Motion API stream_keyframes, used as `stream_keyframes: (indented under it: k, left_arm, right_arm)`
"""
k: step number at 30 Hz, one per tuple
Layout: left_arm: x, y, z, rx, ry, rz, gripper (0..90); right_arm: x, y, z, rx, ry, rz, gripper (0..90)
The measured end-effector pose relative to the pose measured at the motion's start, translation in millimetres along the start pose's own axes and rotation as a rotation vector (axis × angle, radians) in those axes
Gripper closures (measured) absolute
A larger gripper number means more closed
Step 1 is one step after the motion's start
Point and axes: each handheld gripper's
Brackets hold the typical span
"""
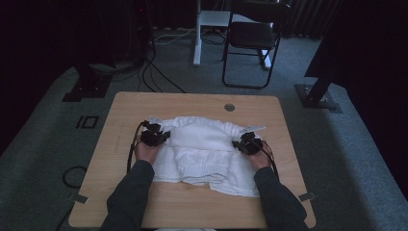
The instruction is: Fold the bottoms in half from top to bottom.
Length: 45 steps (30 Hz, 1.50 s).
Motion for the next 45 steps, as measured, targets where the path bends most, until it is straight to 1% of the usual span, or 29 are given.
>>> stream_keyframes:
  k: [2, 3, 4, 6, 7, 9, 10, 12, 14, 15, 17, 18, 20, 22, 24, 25, 27, 28, 29, 30, 31, 32, 34, 35, 38, 40, 42, 44, 45]
  left_arm:
    - [-18.4, 3.6, 0.5, -0.007, -0.054, 0.081, 81.3]
    - [-29.7, 6.8, 0.5, -0.014, -0.084, 0.127, 81.3]
    - [-41.0, 10.3, 0.7, -0.024, -0.108, 0.176, 81.4]
    - [-61.6, 17.5, 1.3, -0.034, -0.156, 0.249, 81.5]
    - [-70.7, 20.4, 0.7, -0.035, -0.184, 0.279, 81.4]
    - [-86.1, 24.0, -2.5, -0.064, -0.257, 0.34, 81.6]
    - [-92.1, 24.8, -2.4, -0.062, -0.271, 0.357, 81.6]
    - [-100.3, 24.2, 1.1, -0.045, -0.28, 0.363, 81.7]
    - [-107.4, 20.2, 5.0, -0.032, -0.287, 0.361, 81.7]
    - [-107.4, 20.2, 5.0, -0.032, -0.287, 0.361, 81.6]
    - [-117.4, 8.5, 9.4, -0.024, -0.319, 0.372, 81.5]
    - [-119.1, 3.1, 11.6, -0.018, -0.324, 0.365, 81.5]
    - [-120.1, -10.8, 14.7, 0.002, -0.328, 0.327, 81.2]
    - [-119.2, -29.0, 16.2, -0.013, -0.359, 0.298, 80.9]
    - [-117.7, -46.7, 18.1, -0.016, -0.38, 0.252, 79.6]
    - [-118.0, -54.3, 18.9, -0.013, -0.389, 0.23, 77.4]
    - [-121.6, -64.0, 20.2, -0.008, -0.391, 0.217, 70.0]
    - [-124.9, -64.9, 20.3, 0.002, -0.382, 0.216, 64.4]
    - [-128.9, -63.5, 20.9, 0.011, -0.361, 0.226, 59.6]
    - [-133.0, -59.7, 21.6, 0.028, -0.356, 0.238, 55.8]
    - [-136.9, -54.5, 23.3, 0.045, -0.342, 0.25, 53.4]
    - [-139.5, -48.1, 25.6, 0.056, -0.328, 0.258, 52.8]
    - [-139.9, -34.7, 33.5, 0.076, -0.297, 0.26, 53.0]
    - [-137.3, -28.9, 38.6, 0.081, -0.289, 0.255, 54.1]
    - [-120.0, -16.5, 56.5, 0.085, -0.281, 0.215, 56.7]
    - [-103.6, -11.8, 69.4, 0.097, -0.301, 0.182, 57.9]
    - [-84.4, -10.2, 82.4, 0.114, -0.3, 0.134, 58.9]
    - [-64.3, -12.5, 90.1, 0.092, -0.311, 0.09, 60.8]
    - [-55.1, -15.5, 91.9, 0.078, -0.328, 0.062, 61.5]
  right_arm:
    - [-14.5, 3.9, 5.4, 0.028, 0.046, 0.071, 88.3]
    - [-24.4, 6.0, 8.4, 0.04, 0.056, 0.111, 88.3]
    - [-34.8, 8.6, 11.6, 0.05, 0.057, 0.146, 88.3]
    - [-54.9, 14.5, 18.1, 0.064, 0.054, 0.208, 88.4]
    - [-64.0, 17.6, 20.5, 0.064, 0.046, 0.233, 88.5]
    - [-80.3, 22.6, 23.5, 0.052, 0.032, 0.293, 88.8]
    - [-87.4, 24.9, 24.3, 0.048, 0.023, 0.322, 88.8]
    - [-99.5, 28.8, 22.5, 0.049, 0.028, 0.376, 88.8]
    - [-107.0, 31.1, 17.6, 0.023, 0.007, 0.394, 88.8]
    - [-107.0, 31.1, 17.6, 0.023, 0.007, 0.394, 88.8]
    - [-114.1, 26.3, 13.3, 0.005, 0.022, 0.4, 88.7]
    - [-115.8, 22.6, 12.2, 0.003, 0.035, 0.399, 88.7]
    - [-118.0, 12.0, 9.7, -0.007, 0.053, 0.388, 88.7]
    - [-118.6, -2.0, 6.6, -0.01, 0.082, 0.37, 88.7]
    - [-117.9, -17.3, 1.9, -0.015, 0.092, 0.34, 88.6]
    - [-117.1, -24.9, -0.3, -0.02, 0.103, 0.323, 88.5]
    - [-115.2, -38.8, -4.1, -0.027, 0.124, 0.276, 87.0]
    - [-114.5, -43.8, -5.2, -0.036, 0.148, 0.248, 81.2]
    - [-115.1, -46.8, -6.4, -0.054, 0.148, 0.23, 71.8]
    - [-117.7, -47.7, -7.7, -0.064, 0.138, 0.236, 62.1]
    - [-121.6, -46.1, -8.0, -0.056, 0.14, 0.258, 54.7]
    - [-125.9, -42.0, -8.2, -0.043, 0.14, 0.279, 51.6]
    - [-132.2, -29.7, -12.0, -0.036, 0.117, 0.314, 50.8]
    - [-132.6, -22.7, -15.1, -0.037, 0.117, 0.322, 51.5]
    - [-121.4, -4.8, -32.1, -0.042, 0.113, 0.304, 53.8]
    - [-107.0, 3.4, -47.4, -0.043, 0.114, 0.269, 57.0]
    - [-91.1, 8.6, -65.3, -0.065, 0.104, 0.234, 58.8]
    - [-74.1, 11.4, -81.6, -0.098, 0.08, 0.188, 60.0]
    - [-66.1, 11.4, -87.7, -0.107, 0.066, 0.167, 60.4]
Point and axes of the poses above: each handheld gripper's, and its own axes: x roughly forward along the jaws, y roughly out of its top, z roughly to its right, and after that the axes turned 7 degrees about -y, right-handed
